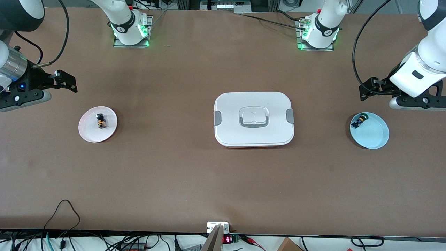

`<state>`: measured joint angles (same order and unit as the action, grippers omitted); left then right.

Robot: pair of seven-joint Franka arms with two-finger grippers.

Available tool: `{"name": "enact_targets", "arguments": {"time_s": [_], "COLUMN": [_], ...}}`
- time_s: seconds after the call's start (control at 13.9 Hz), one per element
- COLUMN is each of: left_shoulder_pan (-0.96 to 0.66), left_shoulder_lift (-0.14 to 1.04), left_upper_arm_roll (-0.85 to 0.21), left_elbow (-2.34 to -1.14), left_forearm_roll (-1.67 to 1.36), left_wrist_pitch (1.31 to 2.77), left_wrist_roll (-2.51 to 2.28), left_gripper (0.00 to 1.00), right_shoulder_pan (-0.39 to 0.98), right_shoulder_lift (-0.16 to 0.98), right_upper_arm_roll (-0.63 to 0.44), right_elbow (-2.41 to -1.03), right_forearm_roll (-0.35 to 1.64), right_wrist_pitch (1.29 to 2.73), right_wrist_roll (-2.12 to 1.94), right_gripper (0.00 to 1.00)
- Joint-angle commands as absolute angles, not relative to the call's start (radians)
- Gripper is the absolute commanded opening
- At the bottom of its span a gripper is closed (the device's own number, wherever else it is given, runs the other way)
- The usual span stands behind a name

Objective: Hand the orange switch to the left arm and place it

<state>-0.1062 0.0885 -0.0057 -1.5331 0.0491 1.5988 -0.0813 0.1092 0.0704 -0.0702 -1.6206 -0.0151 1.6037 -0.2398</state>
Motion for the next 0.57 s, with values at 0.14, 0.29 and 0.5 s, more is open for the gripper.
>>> {"name": "enact_targets", "arguments": {"time_s": [0.14,0.29,0.5], "left_shoulder_pan": [-0.101,-0.101,-0.101], "left_shoulder_lift": [0.104,0.104,0.104], "left_upper_arm_roll": [-0.006,-0.006,-0.006], "left_elbow": [-1.499,-1.499,-1.499], "left_forearm_roll": [0.028,0.028,0.028], "left_wrist_pitch": [1.585,1.585,1.585], "left_wrist_roll": [-0.057,-0.058,-0.057], "left_gripper": [1.0,1.0,1.0], "right_shoulder_pan": [0.107,0.107,0.106], "right_shoulder_lift": [0.071,0.071,0.075], "right_upper_arm_roll": [-0.072,-0.072,-0.072], "right_elbow": [-1.612,-1.612,-1.611], "right_forearm_roll": [0.0,0.0,0.002], "right_wrist_pitch": [1.594,1.594,1.608], "right_wrist_roll": [-0.239,-0.238,-0.239], "right_gripper": [1.0,1.0,1.0]}}
